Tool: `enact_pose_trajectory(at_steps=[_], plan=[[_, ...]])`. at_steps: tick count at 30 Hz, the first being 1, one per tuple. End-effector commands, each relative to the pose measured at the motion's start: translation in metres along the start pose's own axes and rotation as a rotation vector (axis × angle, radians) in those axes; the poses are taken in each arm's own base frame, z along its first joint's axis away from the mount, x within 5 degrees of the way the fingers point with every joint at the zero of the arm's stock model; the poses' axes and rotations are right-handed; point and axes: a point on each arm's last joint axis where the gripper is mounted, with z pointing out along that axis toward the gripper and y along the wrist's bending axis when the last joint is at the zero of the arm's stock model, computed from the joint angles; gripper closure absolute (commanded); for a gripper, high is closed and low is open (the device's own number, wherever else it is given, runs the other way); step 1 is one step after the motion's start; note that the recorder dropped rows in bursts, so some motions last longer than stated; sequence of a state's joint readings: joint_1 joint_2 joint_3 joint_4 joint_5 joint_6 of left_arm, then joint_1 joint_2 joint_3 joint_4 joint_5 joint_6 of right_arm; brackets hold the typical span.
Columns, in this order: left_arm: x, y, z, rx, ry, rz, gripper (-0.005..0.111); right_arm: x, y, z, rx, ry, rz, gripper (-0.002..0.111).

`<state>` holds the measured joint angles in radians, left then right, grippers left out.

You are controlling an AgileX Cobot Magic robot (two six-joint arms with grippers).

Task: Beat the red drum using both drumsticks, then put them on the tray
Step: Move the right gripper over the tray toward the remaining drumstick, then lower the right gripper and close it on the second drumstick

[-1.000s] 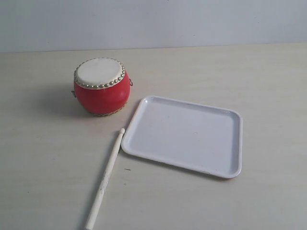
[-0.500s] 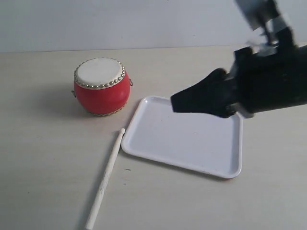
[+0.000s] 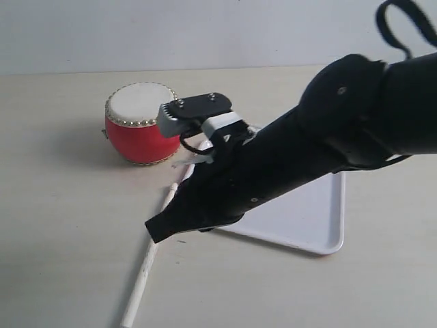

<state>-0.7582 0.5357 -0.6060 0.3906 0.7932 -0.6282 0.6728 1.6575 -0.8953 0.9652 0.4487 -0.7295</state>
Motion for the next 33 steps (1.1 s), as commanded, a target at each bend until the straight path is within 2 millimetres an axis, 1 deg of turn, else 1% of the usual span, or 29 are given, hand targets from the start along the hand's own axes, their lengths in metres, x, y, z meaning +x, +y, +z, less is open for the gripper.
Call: enact_pose_trajectory(at_steps=[1, 4, 7, 9, 14, 17, 20, 24, 28, 33], plan=[[0.0, 0.0, 0.0, 0.003, -0.001, -0.009, 0.107, -0.012, -0.006, 0.021, 0.029, -0.048, 0.113, 0.108], [0.0, 0.0, 0.001, 0.002, 0.001, -0.009, 0.107, -0.014, -0.003, 0.031, -0.022, 0.01, 0.076, 0.108], [0.0, 0.0, 0.001, 0.002, 0.001, -0.009, 0.107, -0.018, -0.001, 0.043, -0.069, 0.064, 0.089, 0.106], [0.0, -0.001, 0.001, 0.005, 0.003, -0.012, 0.107, -0.021, -0.004, 0.053, -0.073, 0.089, 0.118, 0.099], [0.001, 0.0, 0.001, 0.004, 0.006, -0.013, 0.107, -0.021, -0.013, 0.077, -0.029, 0.217, 0.184, 0.073], [0.001, 0.0, 0.001, 0.003, 0.006, -0.011, 0.107, -0.024, -0.019, 0.086, 0.019, 0.289, 0.253, 0.064], [0.001, 0.0, 0.001, 0.003, 0.01, -0.013, 0.107, -0.025, -0.023, 0.092, 0.073, 0.348, 0.319, 0.063], [0.001, 0.0, 0.001, 0.003, 0.011, -0.011, 0.107, -0.024, -0.027, 0.099, 0.096, 0.377, 0.342, 0.063], [0.001, 0.0, 0.001, 0.003, 0.011, -0.011, 0.107, -0.023, -0.03, 0.105, 0.102, 0.374, 0.349, 0.063], [0.002, 0.0, 0.001, -0.001, 0.015, -0.011, 0.107, -0.027, -0.03, 0.108, 0.09, 0.328, 0.386, 0.063]])
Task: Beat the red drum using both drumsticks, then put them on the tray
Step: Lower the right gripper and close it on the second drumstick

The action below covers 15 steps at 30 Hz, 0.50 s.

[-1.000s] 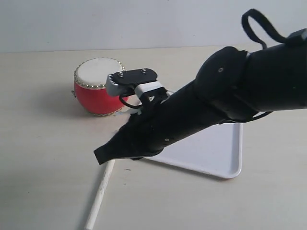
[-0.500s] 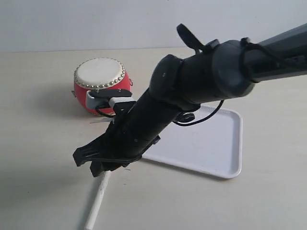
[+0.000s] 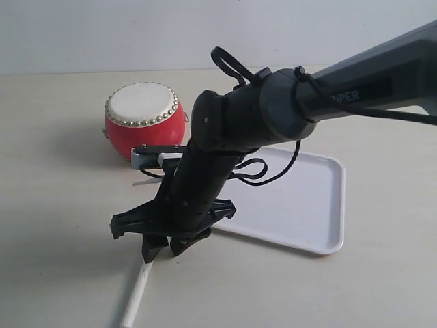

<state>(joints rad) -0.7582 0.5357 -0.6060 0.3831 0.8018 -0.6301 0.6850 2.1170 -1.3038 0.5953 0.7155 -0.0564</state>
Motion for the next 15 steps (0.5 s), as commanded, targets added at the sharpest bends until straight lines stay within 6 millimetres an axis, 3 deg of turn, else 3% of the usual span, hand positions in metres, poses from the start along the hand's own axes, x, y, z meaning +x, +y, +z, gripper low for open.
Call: enact_pose_trajectory(at_steps=[1, 15], plan=[[0.001, 0.0, 0.001, -0.001, 0.006, -0.002, 0.107, -0.006, 0.003, 0.0, -0.022, -0.047, 0.025, 0.063], [0.002, 0.001, 0.001, -0.007, 0.015, 0.001, 0.107, -0.017, -0.002, 0.021, -0.018, -0.059, 0.079, 0.064]])
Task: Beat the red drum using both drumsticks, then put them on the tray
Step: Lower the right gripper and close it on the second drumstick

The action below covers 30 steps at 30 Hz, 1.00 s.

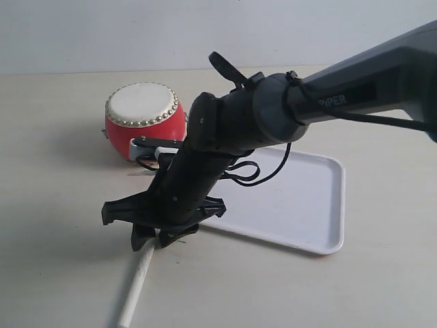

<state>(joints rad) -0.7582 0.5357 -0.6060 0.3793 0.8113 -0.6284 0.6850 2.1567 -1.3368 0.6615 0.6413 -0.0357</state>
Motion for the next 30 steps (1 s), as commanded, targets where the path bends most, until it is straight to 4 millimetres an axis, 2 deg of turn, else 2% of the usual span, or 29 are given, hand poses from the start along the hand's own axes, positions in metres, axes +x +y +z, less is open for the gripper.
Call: enact_pose_trajectory(at_steps=[1, 6, 8, 10, 13, 18, 22, 26, 30], plan=[[0.001, 0.0, 0.001, -0.005, 0.007, 0.006, 0.107, -0.004, -0.004, 0.013, 0.021, 0.014, 0.0, 0.065], [0.001, 0.001, 0.001, -0.007, 0.011, 0.013, 0.107, -0.007, -0.014, 0.013, 0.159, 0.033, -0.002, 0.079], [0.001, 0.001, 0.001, -0.007, 0.011, 0.015, 0.107, -0.01, -0.018, 0.007, 0.247, 0.042, 0.009, 0.08], [0.001, 0.001, 0.001, -0.007, 0.011, 0.017, 0.107, -0.013, -0.016, 0.004, 0.263, 0.049, 0.008, 0.08], [0.001, 0.001, 0.001, -0.007, 0.011, 0.021, 0.107, -0.018, -0.011, -0.002, 0.263, 0.054, 0.004, 0.08], [0.001, 0.001, 0.001, -0.008, 0.012, 0.024, 0.107, -0.025, 0.013, -0.011, 0.118, 0.076, -0.004, 0.08], [0.001, 0.001, 0.001, -0.008, 0.012, 0.024, 0.107, -0.029, 0.019, -0.016, 0.097, 0.073, 0.003, 0.08], [0.001, 0.001, 0.001, -0.008, 0.012, 0.027, 0.107, -0.029, 0.017, -0.009, 0.094, 0.074, 0.02, 0.08], [0.001, 0.001, 0.001, -0.008, 0.012, 0.027, 0.107, -0.028, 0.013, 0.008, 0.109, 0.078, 0.02, 0.08]])
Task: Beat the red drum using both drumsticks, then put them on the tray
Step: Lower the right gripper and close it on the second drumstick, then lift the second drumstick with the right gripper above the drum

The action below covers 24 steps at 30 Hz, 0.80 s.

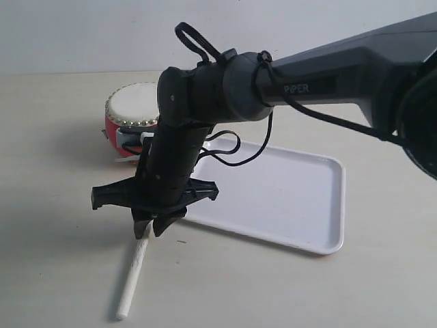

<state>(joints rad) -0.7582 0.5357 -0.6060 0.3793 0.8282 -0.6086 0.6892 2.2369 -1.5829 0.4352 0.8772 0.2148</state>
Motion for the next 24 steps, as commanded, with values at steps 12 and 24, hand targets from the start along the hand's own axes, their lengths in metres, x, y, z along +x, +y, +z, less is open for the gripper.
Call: enact_pose_trajectory(at_steps=[12, 24], plan=[[0.001, 0.0, 0.001, 0.001, 0.008, 0.004, 0.107, 0.005, -0.02, 0.061, 0.402, 0.209, -0.043, 0.08], [0.001, 0.0, 0.001, 0.001, 0.009, 0.006, 0.107, 0.009, -0.019, 0.068, 0.359, 0.279, -0.164, 0.108]])
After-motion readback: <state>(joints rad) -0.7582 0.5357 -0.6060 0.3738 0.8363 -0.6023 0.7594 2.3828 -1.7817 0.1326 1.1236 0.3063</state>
